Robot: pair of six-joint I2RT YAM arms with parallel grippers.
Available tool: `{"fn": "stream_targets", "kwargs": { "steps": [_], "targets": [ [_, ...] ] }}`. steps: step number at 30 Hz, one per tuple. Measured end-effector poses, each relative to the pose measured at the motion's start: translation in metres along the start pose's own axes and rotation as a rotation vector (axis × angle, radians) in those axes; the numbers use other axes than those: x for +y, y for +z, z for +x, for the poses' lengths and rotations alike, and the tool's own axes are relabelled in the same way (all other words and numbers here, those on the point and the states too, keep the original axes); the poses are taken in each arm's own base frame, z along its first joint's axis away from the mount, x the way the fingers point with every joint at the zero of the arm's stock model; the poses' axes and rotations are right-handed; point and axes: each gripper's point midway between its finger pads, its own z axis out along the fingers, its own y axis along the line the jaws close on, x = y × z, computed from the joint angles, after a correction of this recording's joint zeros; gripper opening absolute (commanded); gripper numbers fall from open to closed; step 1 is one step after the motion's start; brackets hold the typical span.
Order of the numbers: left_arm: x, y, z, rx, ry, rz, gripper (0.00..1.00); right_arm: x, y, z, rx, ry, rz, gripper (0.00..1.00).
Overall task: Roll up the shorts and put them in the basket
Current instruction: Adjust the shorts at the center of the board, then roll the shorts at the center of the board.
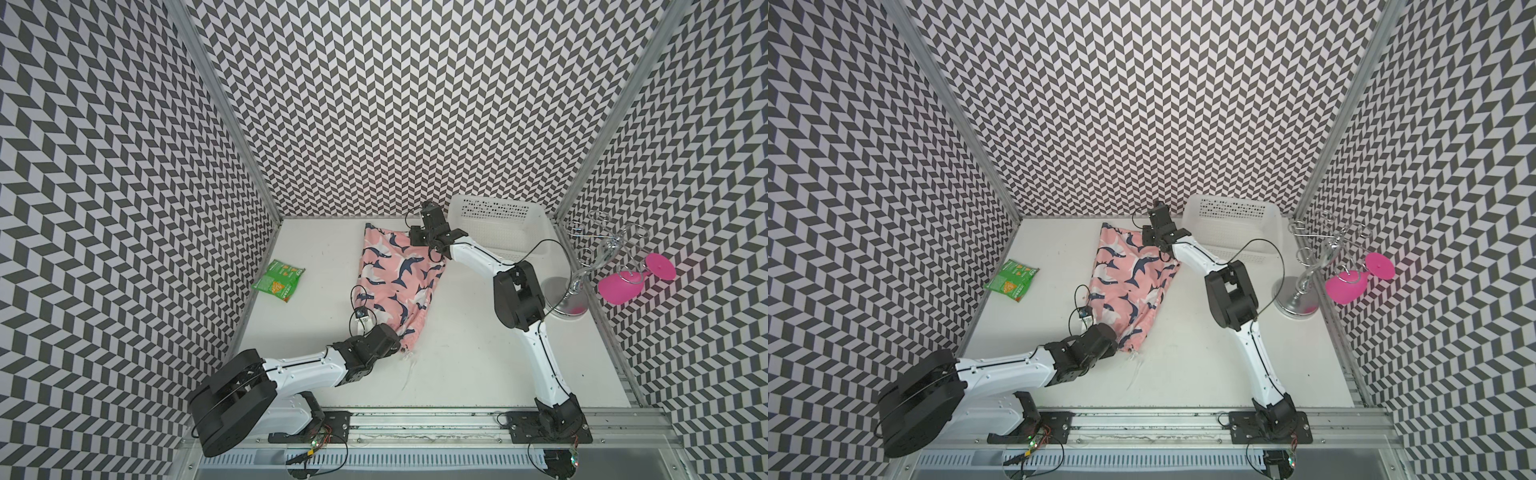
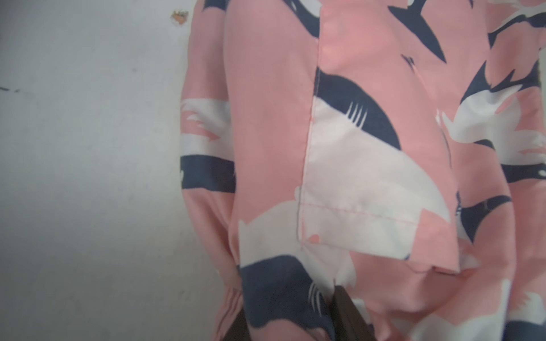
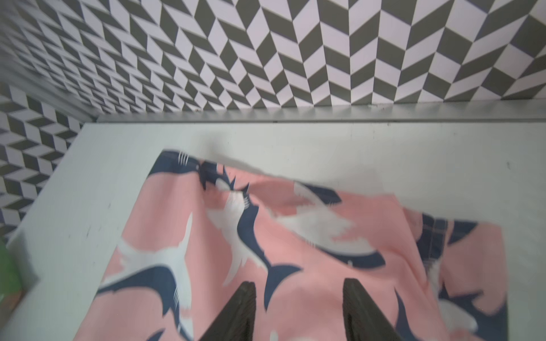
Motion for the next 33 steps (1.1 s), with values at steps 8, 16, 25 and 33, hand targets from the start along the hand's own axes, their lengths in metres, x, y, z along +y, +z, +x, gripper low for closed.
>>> {"fn": "stream_targets", "kwargs": {
  "steps": [8,16,25,33],
  "targets": [
    [-0.028,-0.043,-0.031,-0.045,0.044,0.158,0.73,0.028,-0.137,0.055,0.019,-0.098,-0.144,0.6],
    [-0.003,-0.092,-0.083,-0.196,-0.103,0.207,0.79,0.108,-0.206,0.187,0.104,-0.338,-0.414,0.62],
    [0.059,-0.067,-0.054,-0.102,-0.303,0.107,0.84,0.166,-0.213,0.258,0.071,-0.712,-0.417,0.67],
    [0.05,-0.058,-0.036,-0.034,-0.355,0.251,0.87,0.167,-0.208,0.272,-0.009,-0.928,-0.287,0.68]
  ]
}}
